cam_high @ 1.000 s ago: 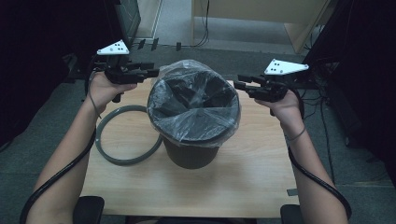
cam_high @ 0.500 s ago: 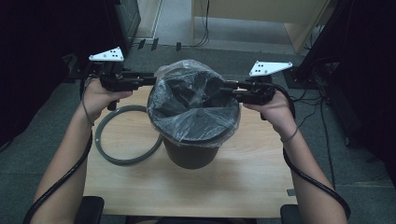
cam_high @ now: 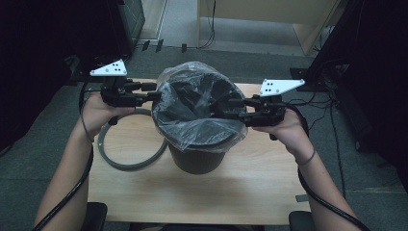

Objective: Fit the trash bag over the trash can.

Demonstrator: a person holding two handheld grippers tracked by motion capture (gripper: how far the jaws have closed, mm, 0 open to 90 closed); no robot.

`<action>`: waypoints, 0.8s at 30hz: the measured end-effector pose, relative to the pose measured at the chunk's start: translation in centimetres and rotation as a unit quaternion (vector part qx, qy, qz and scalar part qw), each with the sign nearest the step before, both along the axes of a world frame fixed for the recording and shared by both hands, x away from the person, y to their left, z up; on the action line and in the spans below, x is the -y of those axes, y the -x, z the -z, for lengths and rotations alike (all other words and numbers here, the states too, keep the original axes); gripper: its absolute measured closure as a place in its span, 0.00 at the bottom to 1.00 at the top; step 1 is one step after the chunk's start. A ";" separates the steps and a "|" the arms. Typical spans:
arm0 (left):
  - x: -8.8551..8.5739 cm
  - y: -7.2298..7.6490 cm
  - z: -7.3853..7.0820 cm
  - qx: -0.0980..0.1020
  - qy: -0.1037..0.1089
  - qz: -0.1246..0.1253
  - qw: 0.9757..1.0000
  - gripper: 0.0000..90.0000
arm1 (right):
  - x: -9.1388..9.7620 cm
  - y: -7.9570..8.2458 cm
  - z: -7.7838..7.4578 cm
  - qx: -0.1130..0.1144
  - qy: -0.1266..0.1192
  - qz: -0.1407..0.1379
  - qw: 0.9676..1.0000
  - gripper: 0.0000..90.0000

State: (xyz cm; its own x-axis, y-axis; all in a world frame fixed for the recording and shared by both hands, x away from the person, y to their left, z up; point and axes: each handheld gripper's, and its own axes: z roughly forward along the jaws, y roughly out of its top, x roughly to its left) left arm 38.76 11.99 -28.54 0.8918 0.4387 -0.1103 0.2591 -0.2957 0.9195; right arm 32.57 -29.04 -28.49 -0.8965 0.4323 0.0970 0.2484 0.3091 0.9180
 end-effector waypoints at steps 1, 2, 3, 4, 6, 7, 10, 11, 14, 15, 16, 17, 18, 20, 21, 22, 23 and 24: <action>0.1 0.2 0.0 0.001 0.000 -0.001 1.000 0.59 | -0.1 0.2 0.0 0.002 0.003 -0.003 1.000 0.55; 0.1 0.3 0.0 0.000 -0.003 -0.002 1.000 0.59 | -0.1 0.6 -0.1 0.003 0.005 -0.008 1.000 0.54; 0.2 0.5 0.0 -0.003 -0.006 -0.004 1.000 0.58 | -0.2 0.8 -0.1 0.003 0.005 -0.009 1.000 0.52; 0.2 0.7 -0.1 -0.004 -0.006 -0.004 1.000 0.57 | -0.2 1.1 -0.1 0.005 0.005 -0.012 1.000 0.52; 0.2 1.2 -0.2 0.003 -0.006 -0.002 1.000 0.56 | -0.2 1.6 -0.1 0.007 0.005 -0.012 1.000 0.51; 0.1 1.6 -0.4 0.006 -0.006 -0.001 1.000 0.56 | -0.1 1.8 -0.1 0.009 0.002 -0.011 1.000 0.50; -0.1 2.3 -0.8 0.014 -0.007 0.002 1.000 0.55 | 0.1 2.5 -0.2 0.015 -0.002 -0.011 1.000 0.50; -0.2 2.6 -0.9 0.014 -0.007 0.004 1.000 0.55 | 0.2 2.8 -0.3 0.016 -0.004 -0.010 1.000 0.50; -0.5 3.3 -1.1 0.018 -0.007 0.010 1.000 0.54 | 0.6 3.4 -0.7 0.017 -0.013 -0.010 1.000 0.51; -0.6 3.3 -1.1 0.018 -0.006 0.008 1.000 0.54 | 0.7 3.5 -0.8 0.020 -0.017 -0.011 1.000 0.51; -0.7 3.3 -1.0 0.015 -0.004 0.008 1.000 0.54 | 0.8 3.7 -1.0 0.017 -0.022 -0.012 1.000 0.51; -0.8 3.3 -1.0 0.014 -0.001 0.006 1.000 0.54 | 0.8 3.8 -1.2 0.015 -0.029 -0.016 0.999 0.51; -0.9 3.2 -0.9 0.012 0.001 0.003 1.000 0.54 | 0.8 3.8 -1.4 0.014 -0.034 -0.017 0.999 0.51; -1.1 2.9 -0.7 0.008 0.007 0.000 1.000 0.54 | 0.5 3.9 -1.6 0.005 -0.041 -0.025 0.999 0.50; -1.1 2.8 -0.5 0.005 0.009 -0.002 1.000 0.53 | 0.2 3.9 -1.6 0.001 -0.042 -0.029 0.999 0.50; -1.1 2.7 -0.4 0.003 0.010 -0.003 1.000 0.53 | -0.1 4.0 -1.5 0.000 -0.040 -0.035 0.999 0.50; -1.2 2.5 -0.2 0.002 0.007 -0.004 1.000 0.52 | -0.4 4.0 -1.4 -0.001 -0.036 -0.039 0.999 0.50; -1.2 2.4 -0.1 0.001 0.007 -0.006 1.000 0.52 | -0.8 4.1 -1.3 -0.002 -0.031 -0.044 0.999 0.50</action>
State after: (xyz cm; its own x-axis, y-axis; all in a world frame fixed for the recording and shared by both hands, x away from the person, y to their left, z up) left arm 36.39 13.19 -28.46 0.8870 0.4473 -0.1148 0.2609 -0.2804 0.9237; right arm 28.46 -28.28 -27.19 -0.9301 0.3455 0.1247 0.2263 0.2717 0.9354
